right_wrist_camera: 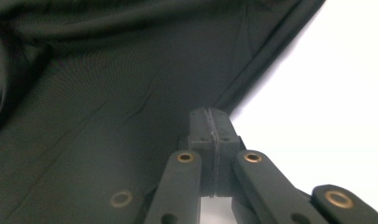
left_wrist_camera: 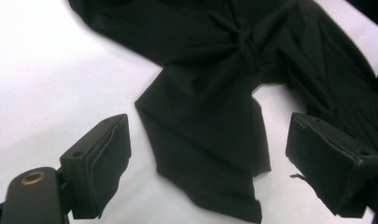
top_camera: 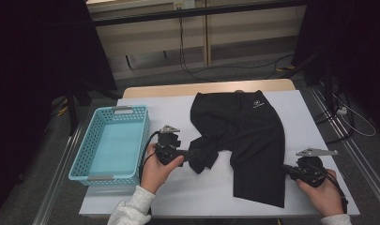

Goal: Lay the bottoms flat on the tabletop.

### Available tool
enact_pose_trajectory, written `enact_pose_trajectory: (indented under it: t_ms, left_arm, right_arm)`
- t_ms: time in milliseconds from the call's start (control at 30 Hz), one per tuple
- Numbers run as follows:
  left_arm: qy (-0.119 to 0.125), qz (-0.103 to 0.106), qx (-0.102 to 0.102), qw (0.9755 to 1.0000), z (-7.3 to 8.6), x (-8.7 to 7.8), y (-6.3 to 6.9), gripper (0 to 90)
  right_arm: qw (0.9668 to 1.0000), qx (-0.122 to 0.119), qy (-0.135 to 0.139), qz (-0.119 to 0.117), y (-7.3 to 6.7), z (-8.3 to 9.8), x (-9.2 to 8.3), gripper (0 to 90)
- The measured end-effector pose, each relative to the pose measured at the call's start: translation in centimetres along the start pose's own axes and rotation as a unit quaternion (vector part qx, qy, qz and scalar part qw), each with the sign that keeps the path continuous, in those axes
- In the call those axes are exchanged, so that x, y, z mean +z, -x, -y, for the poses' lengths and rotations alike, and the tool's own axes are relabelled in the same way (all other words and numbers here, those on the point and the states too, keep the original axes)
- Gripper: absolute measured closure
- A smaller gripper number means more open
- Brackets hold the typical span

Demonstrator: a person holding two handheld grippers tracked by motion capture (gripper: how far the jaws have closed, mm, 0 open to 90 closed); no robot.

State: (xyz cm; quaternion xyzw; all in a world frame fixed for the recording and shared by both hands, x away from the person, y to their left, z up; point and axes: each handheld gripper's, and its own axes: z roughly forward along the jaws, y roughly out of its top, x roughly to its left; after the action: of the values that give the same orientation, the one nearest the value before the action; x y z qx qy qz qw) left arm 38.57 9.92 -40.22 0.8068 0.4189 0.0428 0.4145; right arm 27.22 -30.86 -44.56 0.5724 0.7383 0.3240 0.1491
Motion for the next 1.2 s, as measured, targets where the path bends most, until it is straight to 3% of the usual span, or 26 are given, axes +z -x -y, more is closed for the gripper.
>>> enact_pose_trajectory:
  t_ms: [100, 333, 433, 733, 833, 900, 1000, 1200]
  left_arm:
    - [-0.005, 0.005, 0.006, 1.0, -0.2, 0.2, 0.2, 14.0]
    - [-0.017, 0.006, 0.01, 0.9998, -0.2, 1.0, 0.5, 13.9]
    - [-0.018, 0.006, 0.015, 0.9997, -0.4, 1.0, 0.6, 13.9]
    - [-0.018, 0.006, 0.012, 0.9997, -0.4, 1.2, 0.6, 13.7]
    - [-0.022, 0.005, 0.015, 0.9996, -0.4, 1.3, 0.5, 13.8]
    - [-0.022, 0.003, 0.016, 0.9996, -0.4, 1.4, 0.5, 14.1]
    - [-0.023, 0.004, 0.017, 0.9996, -0.3, 1.4, 0.5, 14.4]
    - [-0.018, -0.003, 0.021, 0.9996, -0.3, 1.2, 0.0, 15.1]
  right_arm:
    - [1.0, -0.004, 0.001, 0.003, 0.7, -0.1, -0.4, 90.0]
    - [0.9991, 0.019, 0.016, 0.034, 3.1, 0.2, -1.8, 88.1]
    - [0.9992, 0.02, 0.017, 0.031, 3.3, 0.6, -1.7, 88.0]
    - [0.9983, 0.026, 0.013, 0.05, 3.0, 1.0, -1.7, 72.6]
    - [0.9988, 0.027, 0.01, 0.04, 3.2, 1.1, -1.5, 78.3]
    - [0.999, 0.025, 0.006, 0.035, 3.2, 1.0, -1.5, 88.6]
    - [0.9994, 0.025, 0.005, 0.023, 3.3, 1.0, -1.5, 90.0]
    - [0.9992, 0.024, 0.007, 0.03, 3.7, 1.1, -2.0, 90.0]
